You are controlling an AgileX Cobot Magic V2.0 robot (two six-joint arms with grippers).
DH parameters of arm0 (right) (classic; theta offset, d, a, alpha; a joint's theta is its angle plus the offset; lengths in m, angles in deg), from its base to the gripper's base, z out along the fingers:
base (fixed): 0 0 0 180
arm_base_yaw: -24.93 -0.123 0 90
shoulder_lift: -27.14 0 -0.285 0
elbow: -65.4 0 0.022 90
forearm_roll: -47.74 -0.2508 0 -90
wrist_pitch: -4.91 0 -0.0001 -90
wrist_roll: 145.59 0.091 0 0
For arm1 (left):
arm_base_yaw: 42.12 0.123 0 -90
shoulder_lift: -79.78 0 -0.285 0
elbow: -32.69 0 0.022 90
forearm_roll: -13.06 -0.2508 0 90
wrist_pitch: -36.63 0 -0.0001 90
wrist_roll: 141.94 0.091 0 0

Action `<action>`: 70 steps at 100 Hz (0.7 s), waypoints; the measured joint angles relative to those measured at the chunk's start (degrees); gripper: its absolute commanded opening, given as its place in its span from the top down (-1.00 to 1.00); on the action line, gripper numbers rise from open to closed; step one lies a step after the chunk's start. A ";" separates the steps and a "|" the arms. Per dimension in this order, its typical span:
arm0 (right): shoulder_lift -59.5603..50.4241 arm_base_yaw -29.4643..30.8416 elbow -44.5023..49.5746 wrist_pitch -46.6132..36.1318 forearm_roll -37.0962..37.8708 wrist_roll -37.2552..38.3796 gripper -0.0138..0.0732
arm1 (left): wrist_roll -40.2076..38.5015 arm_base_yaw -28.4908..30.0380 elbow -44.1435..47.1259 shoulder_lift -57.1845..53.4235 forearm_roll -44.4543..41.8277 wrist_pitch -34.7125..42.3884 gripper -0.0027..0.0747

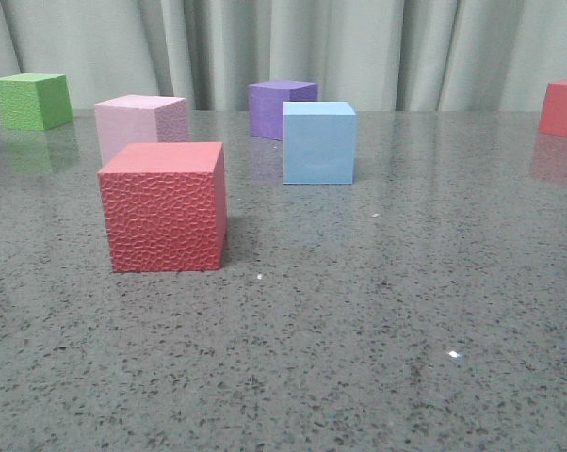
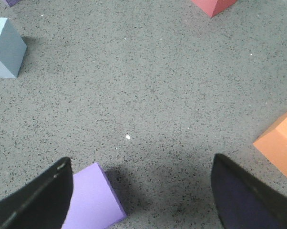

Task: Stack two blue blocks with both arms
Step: 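Lower the left gripper and close it on the light-blue cube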

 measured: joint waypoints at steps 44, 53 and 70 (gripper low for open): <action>0.00 0.00 0.00 0.00 -0.04 0.00 -0.68 | 3.00 0.36 0.00 0.00 2.96 0.13 -0.81; 0.00 0.00 0.00 0.00 -0.04 0.00 -0.68 | 3.13 0.36 0.00 0.00 3.02 0.13 -0.81; 0.00 0.00 0.00 0.00 -0.04 0.00 -0.68 | 3.45 0.36 0.00 0.00 3.02 0.13 -0.81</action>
